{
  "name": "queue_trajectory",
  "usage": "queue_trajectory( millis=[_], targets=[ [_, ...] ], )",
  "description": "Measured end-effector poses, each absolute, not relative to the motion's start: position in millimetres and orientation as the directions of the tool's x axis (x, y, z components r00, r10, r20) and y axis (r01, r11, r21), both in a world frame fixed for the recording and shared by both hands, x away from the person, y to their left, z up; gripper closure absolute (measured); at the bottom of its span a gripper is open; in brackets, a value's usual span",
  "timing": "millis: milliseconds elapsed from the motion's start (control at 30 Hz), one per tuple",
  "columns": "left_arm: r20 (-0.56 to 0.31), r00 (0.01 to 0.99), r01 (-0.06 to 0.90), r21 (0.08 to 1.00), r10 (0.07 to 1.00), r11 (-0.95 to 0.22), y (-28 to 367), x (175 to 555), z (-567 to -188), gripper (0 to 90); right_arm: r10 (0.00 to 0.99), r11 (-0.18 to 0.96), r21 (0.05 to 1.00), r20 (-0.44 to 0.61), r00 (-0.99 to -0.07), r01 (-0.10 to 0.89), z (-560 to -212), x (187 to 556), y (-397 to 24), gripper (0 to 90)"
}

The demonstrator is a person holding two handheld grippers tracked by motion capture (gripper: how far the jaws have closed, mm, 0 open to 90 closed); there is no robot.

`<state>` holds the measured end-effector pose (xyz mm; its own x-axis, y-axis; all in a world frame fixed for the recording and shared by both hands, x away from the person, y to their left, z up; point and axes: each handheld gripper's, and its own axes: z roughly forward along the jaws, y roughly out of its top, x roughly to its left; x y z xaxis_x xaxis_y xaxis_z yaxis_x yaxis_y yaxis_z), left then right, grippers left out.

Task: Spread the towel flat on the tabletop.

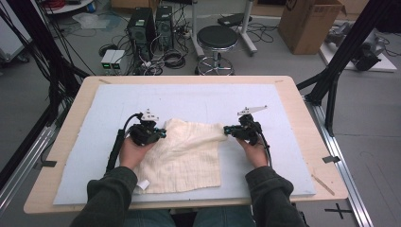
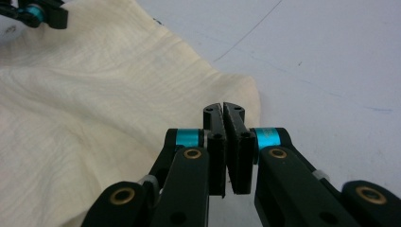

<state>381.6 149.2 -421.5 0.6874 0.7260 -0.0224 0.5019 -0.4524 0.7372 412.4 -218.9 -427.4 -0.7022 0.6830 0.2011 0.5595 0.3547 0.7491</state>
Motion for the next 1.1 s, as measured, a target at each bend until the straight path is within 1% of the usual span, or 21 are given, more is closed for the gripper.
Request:
queue_trajectory(
  millis=[33,133,167,200,233,267,333,433,500,600,700,800,900,1000,1100],
  targets=[
    [-0.021,0.699,0.499,0.731,0.715,-0.467,146.6,378.7,-421.2,86.4,0.683,0.36,0.746,0.198,-0.703,0.56,-427.8,411.7,-219.4,87.7],
    [-0.061,0.764,0.48,0.719,0.643,-0.502,137.4,371.5,-423.0,84.9,0.685,0.367,0.745,0.189,-0.704,0.557,-428.4,410.3,-219.5,87.7],
    [-0.088,0.79,0.473,0.716,0.606,-0.513,134.1,369.9,-424.4,82.2,0.684,0.366,0.746,0.189,-0.704,0.556,-429.0,410.2,-219.4,87.7],
    [-0.119,0.814,0.475,0.7,0.568,-0.533,131.5,369.5,-425.8,77.6,0.681,0.367,0.742,0.195,-0.705,0.56,-429.4,409.8,-219.5,87.6],
    [-0.119,0.823,0.474,0.682,0.555,-0.557,128.4,368.7,-427.2,73.0,0.684,0.368,0.738,0.197,-0.702,0.565,-430.0,409.5,-219.5,87.5],
    [-0.121,0.829,0.472,0.674,0.546,-0.568,126.5,367.7,-428.2,70.3,0.684,0.369,0.738,0.196,-0.703,0.564,-430.7,409.5,-219.6,87.4],
    [-0.137,0.828,0.478,0.679,0.544,-0.557,127.4,369.0,-428.0,67.0,0.683,0.368,0.737,0.2,-0.702,0.567,-432.4,409.0,-220.0,87.2],
    [-0.165,0.822,0.487,0.701,0.546,-0.521,132.7,370.9,-424.8,67.0,0.684,0.374,0.73,0.2,-0.702,0.572,-433.9,408.9,-220.1,86.9],
    [-0.162,0.807,0.487,0.725,0.568,-0.486,136.9,371.9,-421.3,67.7,0.686,0.372,0.728,0.202,-0.699,0.575,-434.6,408.9,-220.4,86.8],
    [-0.139,0.779,0.486,0.75,0.612,-0.449,140.8,374.9,-417.3,67.0,0.682,0.373,0.723,0.21,-0.7,0.581,-436.1,409.7,-219.5,86.7],
    [-0.1,0.739,0.5,0.744,0.666,-0.443,137.0,379.2,-418.4,61.9,0.681,0.381,0.719,0.207,-0.703,0.581,-437.9,410.7,-218.0,86.5],
    [-0.072,0.701,0.524,0.727,0.71,-0.444,134.7,384.9,-423.6,62.3,0.678,0.386,0.715,0.208,-0.705,0.583,-439.5,411.6,-217.8,85.3],
    [-0.049,0.656,0.56,0.701,0.753,-0.442,134.6,390.4,-430.5,65.9,0.678,0.392,0.705,0.213,-0.704,0.591,-442.0,412.1,-216.7,84.2],
    [-0.046,0.636,0.57,0.701,0.77,-0.428,136.7,393.3,-432.3,72.9,0.676,0.397,0.706,0.207,-0.707,0.586,-442.6,412.3,-215.5,84.2],
    [-0.021,0.636,0.561,0.7,0.772,-0.443,137.3,393.4,-432.5,81.6,0.674,0.395,0.709,0.209,-0.709,0.585,-443.3,413.0,-215.5,84.7]
  ],
)
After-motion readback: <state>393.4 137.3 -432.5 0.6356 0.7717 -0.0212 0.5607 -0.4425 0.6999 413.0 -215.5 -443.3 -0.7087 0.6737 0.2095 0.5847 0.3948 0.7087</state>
